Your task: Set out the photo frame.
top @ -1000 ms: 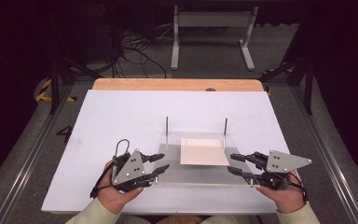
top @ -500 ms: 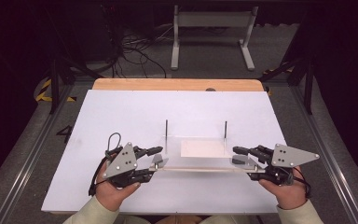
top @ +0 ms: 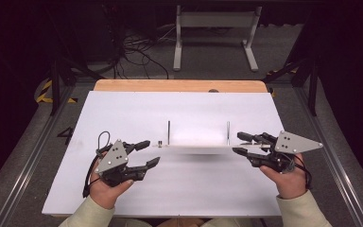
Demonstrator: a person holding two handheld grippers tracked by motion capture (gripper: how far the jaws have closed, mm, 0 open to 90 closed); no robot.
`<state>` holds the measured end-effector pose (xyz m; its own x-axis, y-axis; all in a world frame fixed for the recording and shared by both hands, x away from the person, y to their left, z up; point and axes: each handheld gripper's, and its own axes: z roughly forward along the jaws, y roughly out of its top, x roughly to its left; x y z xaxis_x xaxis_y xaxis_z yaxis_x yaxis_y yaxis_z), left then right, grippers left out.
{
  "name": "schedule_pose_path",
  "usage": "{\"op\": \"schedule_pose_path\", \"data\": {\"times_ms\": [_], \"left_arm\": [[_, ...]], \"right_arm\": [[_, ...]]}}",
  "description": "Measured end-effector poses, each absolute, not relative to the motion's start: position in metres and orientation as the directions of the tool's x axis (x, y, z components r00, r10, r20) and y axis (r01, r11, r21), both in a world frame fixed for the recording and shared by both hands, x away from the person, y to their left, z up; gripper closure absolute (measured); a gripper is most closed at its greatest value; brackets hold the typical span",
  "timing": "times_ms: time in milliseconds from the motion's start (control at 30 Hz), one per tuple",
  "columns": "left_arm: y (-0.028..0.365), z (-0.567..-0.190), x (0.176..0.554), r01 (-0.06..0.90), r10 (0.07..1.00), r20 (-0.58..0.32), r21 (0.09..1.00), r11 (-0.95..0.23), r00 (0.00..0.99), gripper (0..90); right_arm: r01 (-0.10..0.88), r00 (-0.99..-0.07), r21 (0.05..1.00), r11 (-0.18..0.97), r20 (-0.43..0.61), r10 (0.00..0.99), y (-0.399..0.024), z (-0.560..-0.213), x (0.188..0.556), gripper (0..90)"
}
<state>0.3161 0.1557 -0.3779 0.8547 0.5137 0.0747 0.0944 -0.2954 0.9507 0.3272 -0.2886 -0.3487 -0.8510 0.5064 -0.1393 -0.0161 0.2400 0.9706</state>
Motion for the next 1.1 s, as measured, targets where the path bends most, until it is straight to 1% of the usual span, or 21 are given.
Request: {"op": "schedule_pose_path", "data": {"times_ms": [133, 233, 267, 433, 567, 700, 833, 1000, 1100], "left_arm": [[0.162, -0.382, 0.318, 0.116, 0.529, 0.062, 0.948, -0.297, 0.846, 40.2], [0.169, -0.389, 0.321, 0.151, 0.555, 0.041, 0.943, -0.297, 0.831, 39.9], [0.169, -0.389, 0.321, 0.151, 0.555, 0.041, 0.943, -0.297, 0.831, 39.7], [0.178, -0.402, 0.325, 0.211, 0.581, 0.029, 0.916, -0.341, 0.813, 39.1], [0.188, -0.407, 0.327, 0.246, 0.607, 0.006, 0.911, -0.330, 0.795, 39.1], [0.193, -0.410, 0.326, 0.260, 0.616, -0.002, 0.908, -0.329, 0.788, 38.8], [0.196, -0.412, 0.326, 0.273, 0.623, -0.012, 0.905, -0.326, 0.782, 38.5], [0.199, -0.415, 0.327, 0.291, 0.630, -0.021, 0.899, -0.329, 0.777, 38.4], [0.199, -0.416, 0.328, 0.298, 0.630, -0.027, 0.896, -0.330, 0.776, 38.2]], "right_arm": [[-0.006, -0.835, 0.970, 0.242, -0.138, 0.532, -0.290, -0.348, 0.333, 53.8], [0.009, -0.820, 0.974, 0.228, -0.123, 0.559, -0.290, -0.348, 0.342, 52.7], [0.009, -0.820, 0.974, 0.228, -0.123, 0.559, -0.290, -0.348, 0.342, 52.7], [-0.004, -0.792, 0.977, 0.211, -0.132, 0.596, -0.288, -0.345, 0.352, 51.8], [-0.015, -0.764, 0.979, 0.203, -0.143, 0.629, -0.286, -0.342, 0.364, 50.7], [-0.001, -0.743, 0.978, 0.207, -0.140, 0.654, -0.285, -0.340, 0.371, 48.7], [0.008, -0.717, 0.981, 0.196, -0.131, 0.685, -0.284, -0.340, 0.388, 48.0], [0.029, -0.721, 0.983, 0.179, -0.103, 0.685, -0.281, -0.341, 0.400, 48.1], [0.040, -0.706, 0.980, 0.196, -0.111, 0.699, -0.277, -0.341, 0.408, 47.3]]}}
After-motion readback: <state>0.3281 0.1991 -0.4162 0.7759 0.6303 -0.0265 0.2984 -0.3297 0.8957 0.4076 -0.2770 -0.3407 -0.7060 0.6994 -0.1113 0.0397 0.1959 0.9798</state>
